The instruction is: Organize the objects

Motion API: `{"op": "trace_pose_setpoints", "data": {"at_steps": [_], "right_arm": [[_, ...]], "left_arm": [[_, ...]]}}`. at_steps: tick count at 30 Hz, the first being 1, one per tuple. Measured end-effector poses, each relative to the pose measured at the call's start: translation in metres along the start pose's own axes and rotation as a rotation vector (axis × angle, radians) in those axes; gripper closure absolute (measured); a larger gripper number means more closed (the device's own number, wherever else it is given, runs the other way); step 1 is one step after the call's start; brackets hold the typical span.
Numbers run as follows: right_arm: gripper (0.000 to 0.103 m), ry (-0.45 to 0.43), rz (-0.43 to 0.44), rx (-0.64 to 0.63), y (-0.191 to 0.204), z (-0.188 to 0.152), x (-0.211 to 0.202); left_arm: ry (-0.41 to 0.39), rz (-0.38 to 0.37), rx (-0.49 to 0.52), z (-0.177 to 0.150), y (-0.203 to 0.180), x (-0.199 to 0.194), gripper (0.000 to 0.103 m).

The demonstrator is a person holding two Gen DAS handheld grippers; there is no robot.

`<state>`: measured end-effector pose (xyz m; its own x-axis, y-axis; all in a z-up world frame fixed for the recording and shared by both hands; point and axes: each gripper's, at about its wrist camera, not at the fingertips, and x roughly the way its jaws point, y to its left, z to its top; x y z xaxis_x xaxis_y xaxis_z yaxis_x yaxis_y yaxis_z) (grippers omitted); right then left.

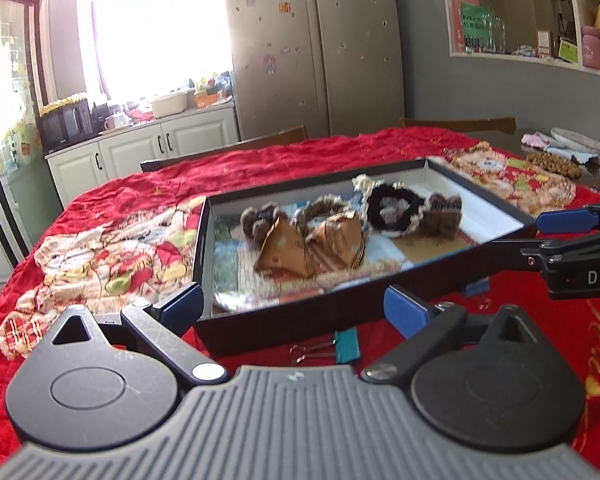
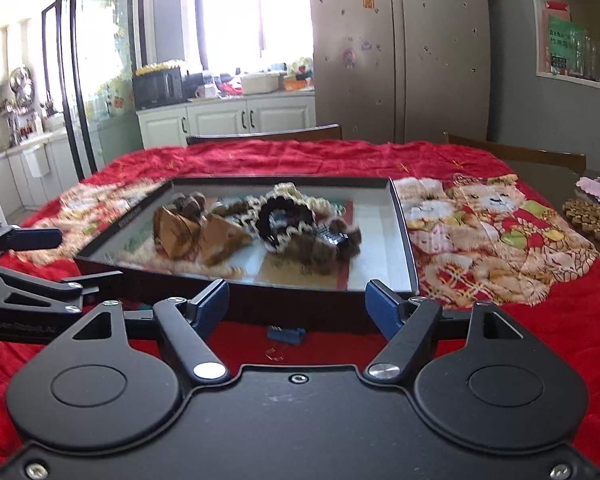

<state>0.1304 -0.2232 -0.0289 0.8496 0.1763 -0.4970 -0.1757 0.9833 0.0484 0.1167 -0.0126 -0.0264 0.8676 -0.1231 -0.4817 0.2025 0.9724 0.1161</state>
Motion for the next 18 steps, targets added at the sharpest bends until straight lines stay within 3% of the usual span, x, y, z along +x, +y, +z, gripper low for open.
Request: {"op": "trace_pose_setpoints", "data": {"at_steps": [18], "right_arm": [[0.030, 0.117, -0.007, -0.013, 0.006, -0.026, 0.036]], "left_arm": [[0.107, -0.029, -0.050, -0.027, -0.002, 0.027, 0.008]]}}
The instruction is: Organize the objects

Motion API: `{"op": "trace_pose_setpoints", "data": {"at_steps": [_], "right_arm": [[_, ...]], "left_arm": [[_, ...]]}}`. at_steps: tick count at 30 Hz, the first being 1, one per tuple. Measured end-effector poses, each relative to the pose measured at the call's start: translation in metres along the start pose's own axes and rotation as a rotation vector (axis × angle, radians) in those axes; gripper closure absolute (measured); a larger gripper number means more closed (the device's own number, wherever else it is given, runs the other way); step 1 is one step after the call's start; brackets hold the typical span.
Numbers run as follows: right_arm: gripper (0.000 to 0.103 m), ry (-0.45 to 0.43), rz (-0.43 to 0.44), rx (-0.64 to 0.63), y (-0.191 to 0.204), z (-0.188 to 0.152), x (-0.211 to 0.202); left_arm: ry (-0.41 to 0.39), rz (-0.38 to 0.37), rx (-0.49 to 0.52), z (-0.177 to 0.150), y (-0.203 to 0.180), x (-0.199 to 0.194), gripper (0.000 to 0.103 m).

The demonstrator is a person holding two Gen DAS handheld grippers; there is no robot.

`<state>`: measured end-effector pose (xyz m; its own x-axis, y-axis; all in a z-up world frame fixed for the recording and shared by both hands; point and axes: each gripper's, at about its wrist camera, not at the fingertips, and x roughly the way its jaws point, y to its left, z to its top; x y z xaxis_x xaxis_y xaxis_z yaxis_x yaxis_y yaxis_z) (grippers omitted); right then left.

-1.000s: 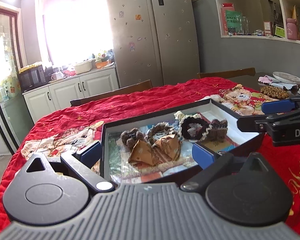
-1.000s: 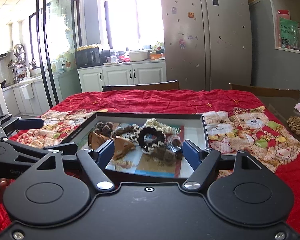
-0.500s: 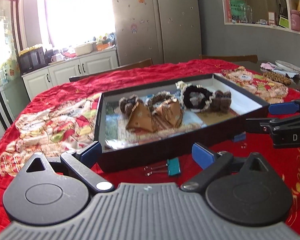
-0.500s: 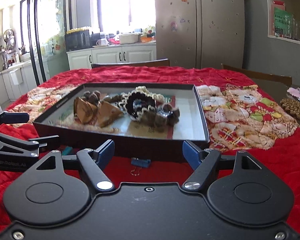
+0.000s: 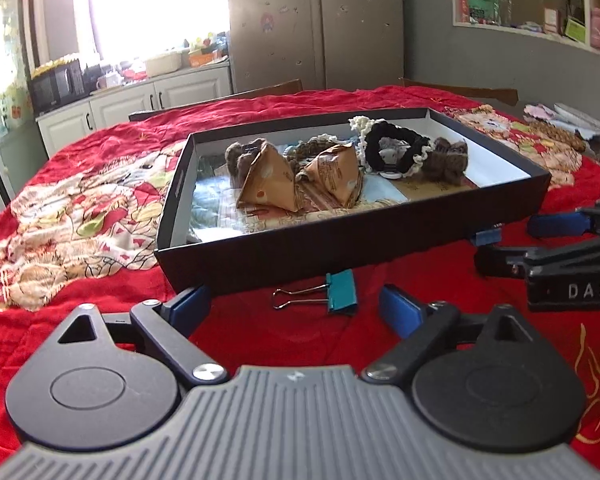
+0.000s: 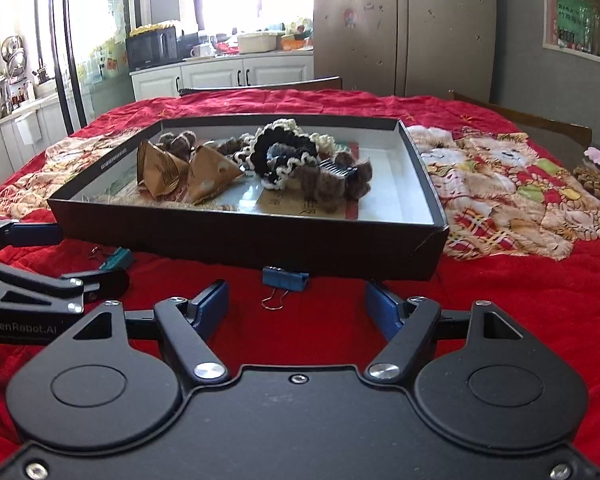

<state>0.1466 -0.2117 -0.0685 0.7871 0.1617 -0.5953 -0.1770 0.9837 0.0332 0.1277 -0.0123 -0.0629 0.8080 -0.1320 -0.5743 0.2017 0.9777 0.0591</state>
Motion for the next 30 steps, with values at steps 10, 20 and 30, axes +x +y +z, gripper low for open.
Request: {"op": "trace_pose_setpoints", "data": {"at_steps": [10, 20, 30], "right_arm": [[0.038, 0.024, -0.035, 0.008, 0.007, 0.005, 0.013], [0.063, 0.015, -0.061, 0.024, 0.009, 0.007, 0.015], [0.079, 0.012, -0.051, 0.033, 0.006, 0.005, 0.014]], "left_arm": [[0.046, 0.004, -0.097, 0.001, 0.006, 0.008, 0.023], [0.034, -0.007, -0.104, 0.001, 0.000, 0.005, 0.042], [0.027, -0.016, -0.100, 0.000, -0.003, 0.002, 0.052]]}}
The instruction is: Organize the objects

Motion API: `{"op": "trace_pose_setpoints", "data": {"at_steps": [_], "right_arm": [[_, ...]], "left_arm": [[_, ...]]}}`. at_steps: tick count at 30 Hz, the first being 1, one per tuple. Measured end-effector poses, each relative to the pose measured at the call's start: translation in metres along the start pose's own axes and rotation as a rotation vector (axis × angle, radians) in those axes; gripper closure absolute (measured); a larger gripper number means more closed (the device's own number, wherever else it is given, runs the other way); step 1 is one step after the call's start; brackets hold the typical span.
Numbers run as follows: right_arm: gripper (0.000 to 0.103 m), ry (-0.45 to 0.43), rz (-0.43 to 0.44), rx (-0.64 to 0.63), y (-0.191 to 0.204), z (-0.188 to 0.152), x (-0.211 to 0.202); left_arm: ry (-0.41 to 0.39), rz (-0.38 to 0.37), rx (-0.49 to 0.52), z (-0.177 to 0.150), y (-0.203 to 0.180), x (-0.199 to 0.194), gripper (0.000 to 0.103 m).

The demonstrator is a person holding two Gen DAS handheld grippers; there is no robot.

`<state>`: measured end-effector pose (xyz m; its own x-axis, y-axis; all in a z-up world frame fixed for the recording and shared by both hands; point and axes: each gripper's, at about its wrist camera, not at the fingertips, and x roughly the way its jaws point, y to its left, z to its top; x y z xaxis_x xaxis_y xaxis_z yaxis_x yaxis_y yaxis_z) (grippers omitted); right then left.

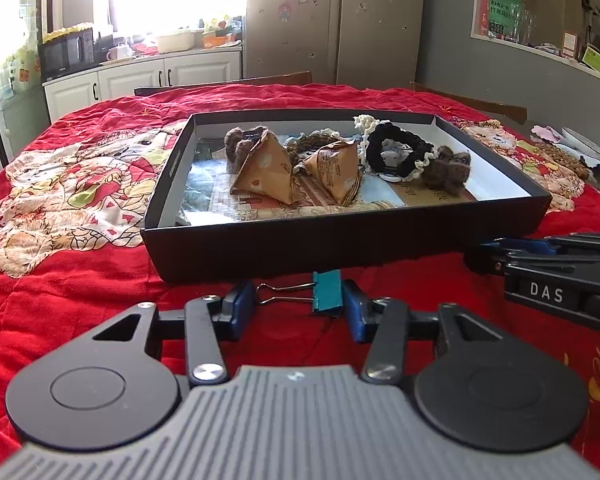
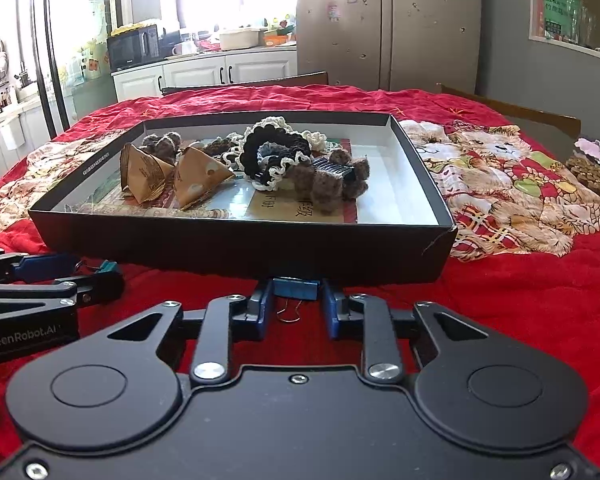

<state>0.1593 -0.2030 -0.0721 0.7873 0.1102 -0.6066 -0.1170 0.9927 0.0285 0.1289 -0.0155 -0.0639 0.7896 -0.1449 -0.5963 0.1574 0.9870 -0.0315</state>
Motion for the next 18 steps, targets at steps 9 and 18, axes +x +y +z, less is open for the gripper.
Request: {"op": "trace_pose_setpoints", "data": {"at_steps": [9, 18], "right_arm": [[0.080, -0.003, 0.003, 0.000, 0.000, -0.001, -0.002], [0.080, -0.019, 0.036, 0.009, -0.005, -0.004, -0.013]], "left_arm": [[-0.001, -0.008, -0.008, -0.001, 0.001, -0.003, 0.052], [0.000, -0.021, 0.001, -0.002, 0.000, -0.008, 0.053]]}}
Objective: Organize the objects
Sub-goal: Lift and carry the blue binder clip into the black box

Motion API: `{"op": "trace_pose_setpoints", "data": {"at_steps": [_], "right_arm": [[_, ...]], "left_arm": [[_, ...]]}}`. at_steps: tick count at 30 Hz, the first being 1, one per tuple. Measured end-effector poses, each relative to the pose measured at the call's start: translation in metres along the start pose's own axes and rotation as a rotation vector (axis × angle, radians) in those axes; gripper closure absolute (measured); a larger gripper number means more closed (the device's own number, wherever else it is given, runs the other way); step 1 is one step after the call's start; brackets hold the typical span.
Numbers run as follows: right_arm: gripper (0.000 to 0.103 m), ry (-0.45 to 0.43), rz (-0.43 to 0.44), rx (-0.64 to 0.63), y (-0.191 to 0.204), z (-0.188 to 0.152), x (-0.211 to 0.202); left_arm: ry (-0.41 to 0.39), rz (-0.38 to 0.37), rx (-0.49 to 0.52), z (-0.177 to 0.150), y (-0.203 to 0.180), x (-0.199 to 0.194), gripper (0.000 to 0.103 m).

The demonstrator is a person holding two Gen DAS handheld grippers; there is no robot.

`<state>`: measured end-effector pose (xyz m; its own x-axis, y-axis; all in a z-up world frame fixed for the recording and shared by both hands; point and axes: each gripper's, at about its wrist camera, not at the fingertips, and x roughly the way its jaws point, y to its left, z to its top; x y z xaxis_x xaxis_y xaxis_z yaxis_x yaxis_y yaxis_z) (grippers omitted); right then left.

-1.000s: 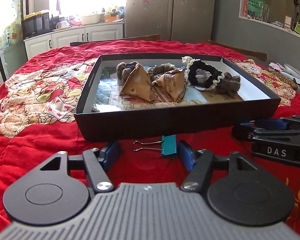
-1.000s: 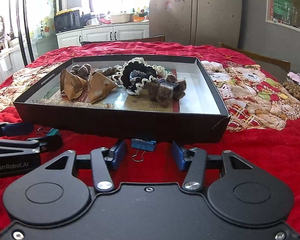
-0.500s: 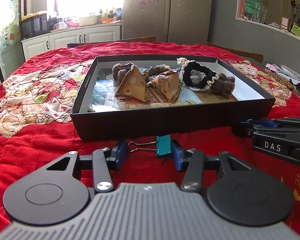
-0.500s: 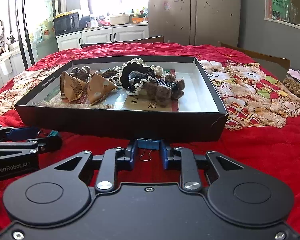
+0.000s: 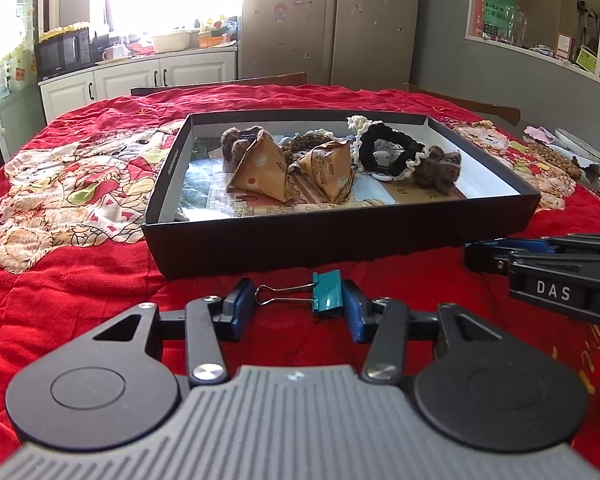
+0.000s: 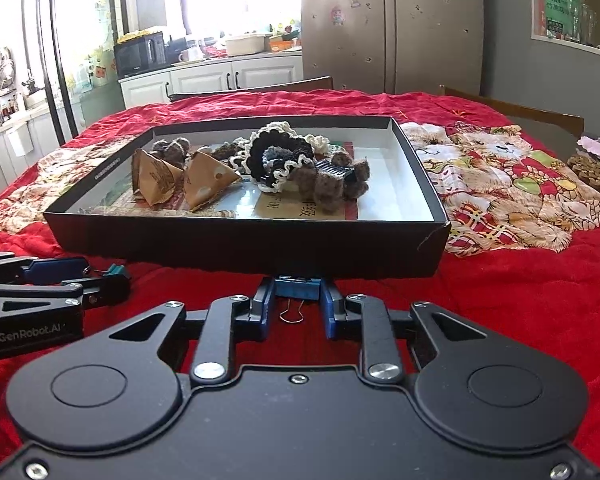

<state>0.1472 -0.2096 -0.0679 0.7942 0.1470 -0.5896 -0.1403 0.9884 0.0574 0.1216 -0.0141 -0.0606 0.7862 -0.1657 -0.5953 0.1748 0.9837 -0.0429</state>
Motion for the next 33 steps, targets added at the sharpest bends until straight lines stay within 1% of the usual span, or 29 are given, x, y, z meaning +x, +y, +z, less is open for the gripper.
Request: {"op": "trace_pose_setpoints", "data": {"at_steps": [7, 13, 16, 20, 24, 33], "right_arm": [[0.080, -0.040, 0.046, -0.014, 0.003, 0.004, -0.018], [0.080, -0.094, 0.084, -0.037, 0.010, 0.016, -0.036], [0.080, -0.116, 0.091, -0.063, 0.015, 0.026, -0.039], [0.080, -0.127, 0.099, -0.093, 0.021, 0.041, -0.035], [0.080, -0.130, 0.102, -0.125, 0.030, 0.053, -0.026], [0.080, -0.102, 0.085, -0.159, 0.040, 0.067, 0.005]], "left_arm": [[-0.018, -0.025, 0.017, 0.003, -0.004, -0.013, 0.053], [-0.068, -0.041, 0.021, 0.015, -0.005, -0.028, 0.053], [-0.099, -0.030, 0.020, 0.026, -0.002, -0.033, 0.053], [-0.118, 0.000, 0.007, 0.041, 0.007, -0.031, 0.053], [-0.120, 0.025, -0.009, 0.055, 0.019, -0.022, 0.053], [-0.074, 0.058, -0.005, 0.067, 0.031, 0.010, 0.053]]}}
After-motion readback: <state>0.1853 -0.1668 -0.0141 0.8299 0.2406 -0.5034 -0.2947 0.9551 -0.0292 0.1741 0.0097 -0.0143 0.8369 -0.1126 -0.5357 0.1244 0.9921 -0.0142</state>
